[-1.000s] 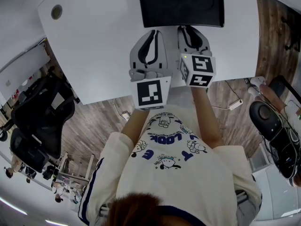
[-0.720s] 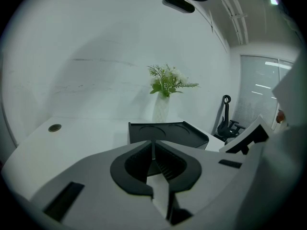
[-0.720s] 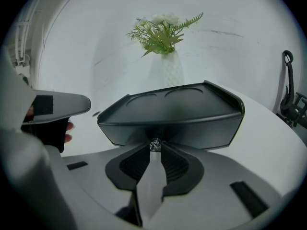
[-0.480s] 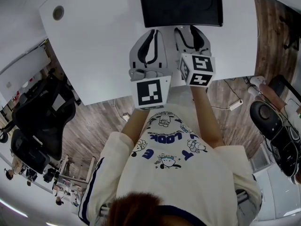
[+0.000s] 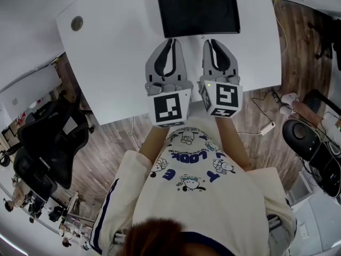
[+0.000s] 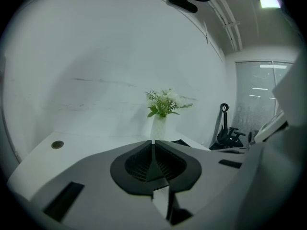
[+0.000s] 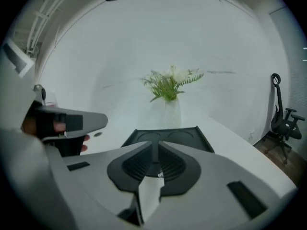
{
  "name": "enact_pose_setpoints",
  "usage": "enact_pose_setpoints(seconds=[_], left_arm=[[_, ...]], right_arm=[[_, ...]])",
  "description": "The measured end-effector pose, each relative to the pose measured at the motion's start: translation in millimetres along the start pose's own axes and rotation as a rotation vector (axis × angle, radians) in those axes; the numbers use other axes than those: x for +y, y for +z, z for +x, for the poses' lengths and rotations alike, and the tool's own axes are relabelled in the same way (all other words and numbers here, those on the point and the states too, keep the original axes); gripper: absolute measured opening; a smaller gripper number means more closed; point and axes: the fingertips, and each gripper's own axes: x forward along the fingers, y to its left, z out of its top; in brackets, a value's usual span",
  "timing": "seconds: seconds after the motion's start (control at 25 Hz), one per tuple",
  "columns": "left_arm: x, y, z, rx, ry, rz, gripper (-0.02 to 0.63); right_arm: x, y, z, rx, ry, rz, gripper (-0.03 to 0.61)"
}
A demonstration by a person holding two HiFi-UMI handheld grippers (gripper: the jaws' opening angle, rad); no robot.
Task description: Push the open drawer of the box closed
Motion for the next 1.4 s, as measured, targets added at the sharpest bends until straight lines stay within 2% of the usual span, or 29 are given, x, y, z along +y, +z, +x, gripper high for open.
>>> enact_pose_setpoints(seconds=[0.32,0.52,0.64,1.04,1.4], left_arm=[[-6.5,40.2,-21.2,-0.105,-0.006,0.025,0.031],[-16.0,62.2,-31.8,-0.159,-0.013,0.029,0.031],[-20.3,71.9,-36.0,-0.183,-0.019,0.057,0.031],[-18.5,91.4,-47.5,-0.233,-0.012,0.068,0.031],[-14.1,97.1,-46.6,-0.231,-0.009,0.070,0.031]], right_arm=[[11.3,59.6,-36.7,-0.169,0.012,-0.009,0.048],[14.6,81.5,-53.3,-0.228,0.013,-0.032,0.046],[14.6,89.8,-59.7,-0.247,0.014,-0.038,0.044],[18.2,106.9,-70.3,-0.304,0.007,-0.041,0.043],[22.2,114.9,-66.2,-0.310,0.011,-0.055,0.041]])
